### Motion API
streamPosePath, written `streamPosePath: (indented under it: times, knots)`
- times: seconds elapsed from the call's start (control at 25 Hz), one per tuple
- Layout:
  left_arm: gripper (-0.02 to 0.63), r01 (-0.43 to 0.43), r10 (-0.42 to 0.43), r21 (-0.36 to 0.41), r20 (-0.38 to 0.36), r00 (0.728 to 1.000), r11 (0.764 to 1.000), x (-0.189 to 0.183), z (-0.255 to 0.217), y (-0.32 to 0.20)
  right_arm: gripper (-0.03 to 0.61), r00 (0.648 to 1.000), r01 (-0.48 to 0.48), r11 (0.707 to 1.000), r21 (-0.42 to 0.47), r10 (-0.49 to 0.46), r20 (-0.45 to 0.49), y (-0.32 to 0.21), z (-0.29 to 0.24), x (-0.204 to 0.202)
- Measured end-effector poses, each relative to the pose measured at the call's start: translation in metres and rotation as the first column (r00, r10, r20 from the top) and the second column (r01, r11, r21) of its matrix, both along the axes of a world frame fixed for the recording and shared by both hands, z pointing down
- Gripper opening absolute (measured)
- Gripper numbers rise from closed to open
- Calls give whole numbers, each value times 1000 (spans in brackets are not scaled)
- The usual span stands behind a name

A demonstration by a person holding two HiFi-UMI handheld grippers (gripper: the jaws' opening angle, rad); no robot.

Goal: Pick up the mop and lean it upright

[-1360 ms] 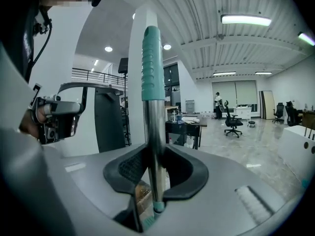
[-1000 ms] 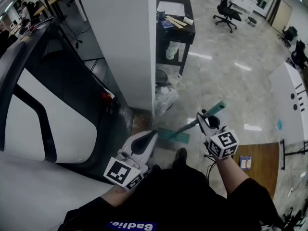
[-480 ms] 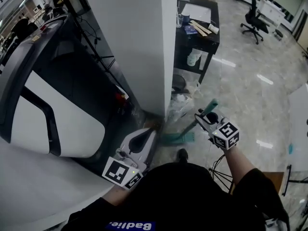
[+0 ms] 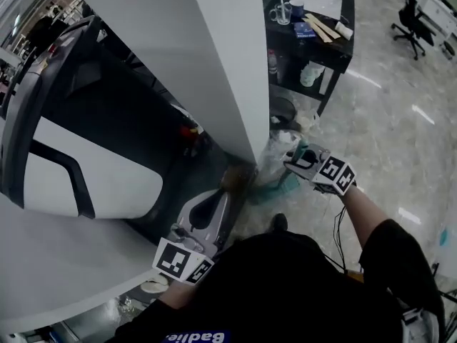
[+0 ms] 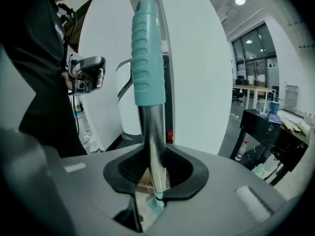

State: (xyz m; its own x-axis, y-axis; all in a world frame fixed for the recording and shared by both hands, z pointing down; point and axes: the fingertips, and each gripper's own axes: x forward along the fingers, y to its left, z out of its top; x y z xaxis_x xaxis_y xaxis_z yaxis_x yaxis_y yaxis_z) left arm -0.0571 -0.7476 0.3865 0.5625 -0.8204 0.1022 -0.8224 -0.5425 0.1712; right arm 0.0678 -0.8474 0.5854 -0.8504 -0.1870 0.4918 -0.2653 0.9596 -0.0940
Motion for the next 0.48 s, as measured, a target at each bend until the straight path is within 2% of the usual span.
streamPosePath:
  times: [0.28,0.48]
  knots:
    - [20,132,-132,-23,25,991,991,-10,4,-12,101,973,182,982,-57,-189,-131,-31,60,-12]
    - [20,217,-215,-44,41,976,975,-26,7,-9,103,947,251,963,-94,-264,-183,-51,89,-25]
